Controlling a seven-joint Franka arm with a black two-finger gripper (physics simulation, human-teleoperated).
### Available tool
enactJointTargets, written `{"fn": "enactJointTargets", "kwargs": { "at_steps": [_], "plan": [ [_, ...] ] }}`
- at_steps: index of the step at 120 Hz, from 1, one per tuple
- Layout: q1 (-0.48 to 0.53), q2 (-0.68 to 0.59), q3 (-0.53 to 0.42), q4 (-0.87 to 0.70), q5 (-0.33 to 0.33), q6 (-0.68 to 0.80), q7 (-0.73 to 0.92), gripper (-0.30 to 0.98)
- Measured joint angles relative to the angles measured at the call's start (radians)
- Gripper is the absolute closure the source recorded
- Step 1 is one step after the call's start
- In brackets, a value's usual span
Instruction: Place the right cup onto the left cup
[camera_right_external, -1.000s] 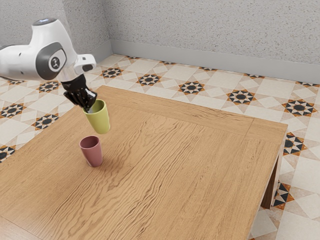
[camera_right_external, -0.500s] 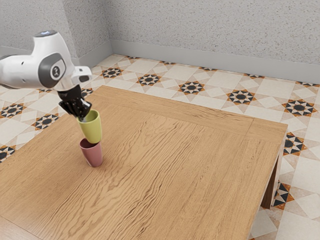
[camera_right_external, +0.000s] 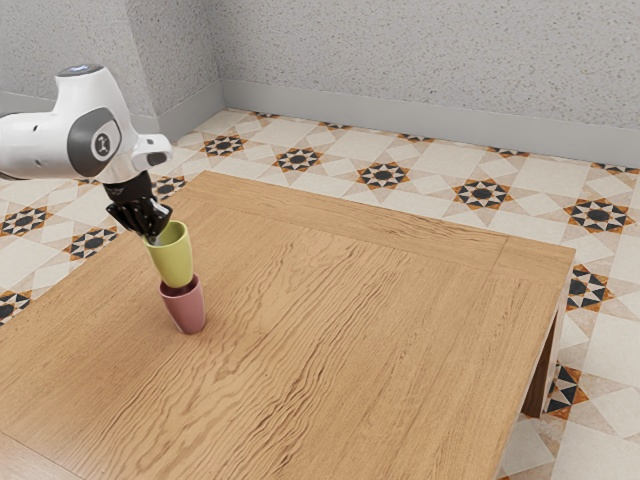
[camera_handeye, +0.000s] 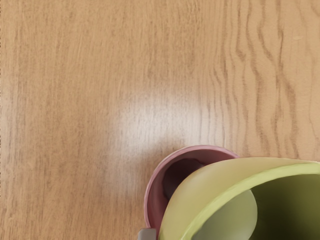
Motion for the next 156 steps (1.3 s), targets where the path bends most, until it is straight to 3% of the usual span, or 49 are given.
{"fn": "enactJointTargets", "kwargs": {
  "at_steps": [59,68,87,101,132,156],
  "plan": [
    [0.001,0.069,0.001,0.016,-0.002,0.012,0.006,0.78],
    [0.001,0.077,0.001,0.016,-0.004,0.012,0.006,0.68],
    [0.001,0.079,0.000,0.016,-0.008,0.013,0.008,0.35],
    [0.001,0.062,0.000,0.016,-0.009,0.011,0.009,0.20],
    [-0.012,-0.057,-0.010,0.000,-0.006,-0.048,0.011,0.06],
    [-0.018,-0.050,-0.096,0.052,-0.005,-0.104,0.014,0.02]
  ]
}}
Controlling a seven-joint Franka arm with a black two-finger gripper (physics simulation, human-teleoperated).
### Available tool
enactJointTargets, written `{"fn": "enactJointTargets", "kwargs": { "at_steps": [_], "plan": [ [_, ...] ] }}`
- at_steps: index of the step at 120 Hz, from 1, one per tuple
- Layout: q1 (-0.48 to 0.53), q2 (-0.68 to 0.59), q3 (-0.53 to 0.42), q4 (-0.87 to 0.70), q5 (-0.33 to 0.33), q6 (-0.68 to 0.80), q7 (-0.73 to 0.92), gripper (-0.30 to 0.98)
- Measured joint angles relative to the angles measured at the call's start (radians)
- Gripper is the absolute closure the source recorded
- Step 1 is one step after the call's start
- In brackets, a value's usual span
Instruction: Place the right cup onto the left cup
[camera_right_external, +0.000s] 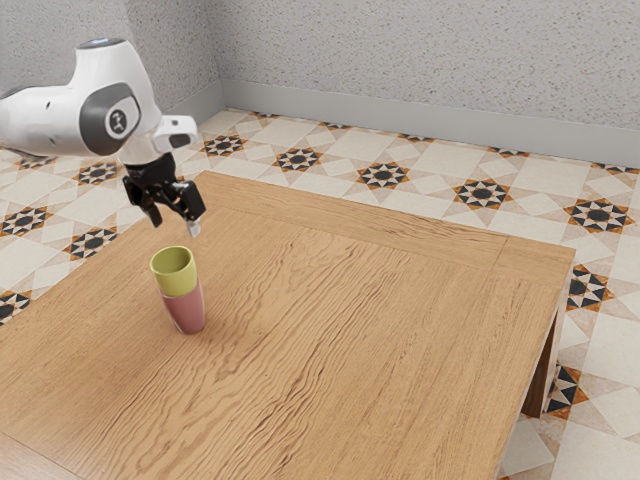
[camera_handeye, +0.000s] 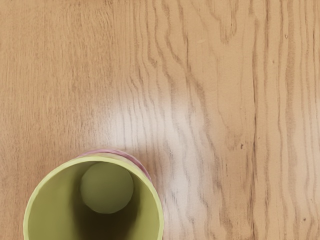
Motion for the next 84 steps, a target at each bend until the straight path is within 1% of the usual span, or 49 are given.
{"fn": "enactJointTargets", "kwargs": {
  "at_steps": [13,24,32,41,59,84],
  "plan": [
    [-0.024,0.032,-0.030,0.077,0.000,-0.037,0.001,0.01],
    [-0.019,0.081,-0.050,0.179,0.000,-0.084,0.002,0.01],
    [-0.017,0.129,-0.057,0.282,0.000,-0.131,0.003,0.01],
    [-0.018,0.148,-0.059,0.349,0.000,-0.177,0.004,0.00],
    [-0.018,0.126,-0.077,0.366,0.001,-0.231,0.005,0.00],
    [-0.019,0.102,-0.089,0.359,0.000,-0.262,0.006,0.00]
  ]
}}
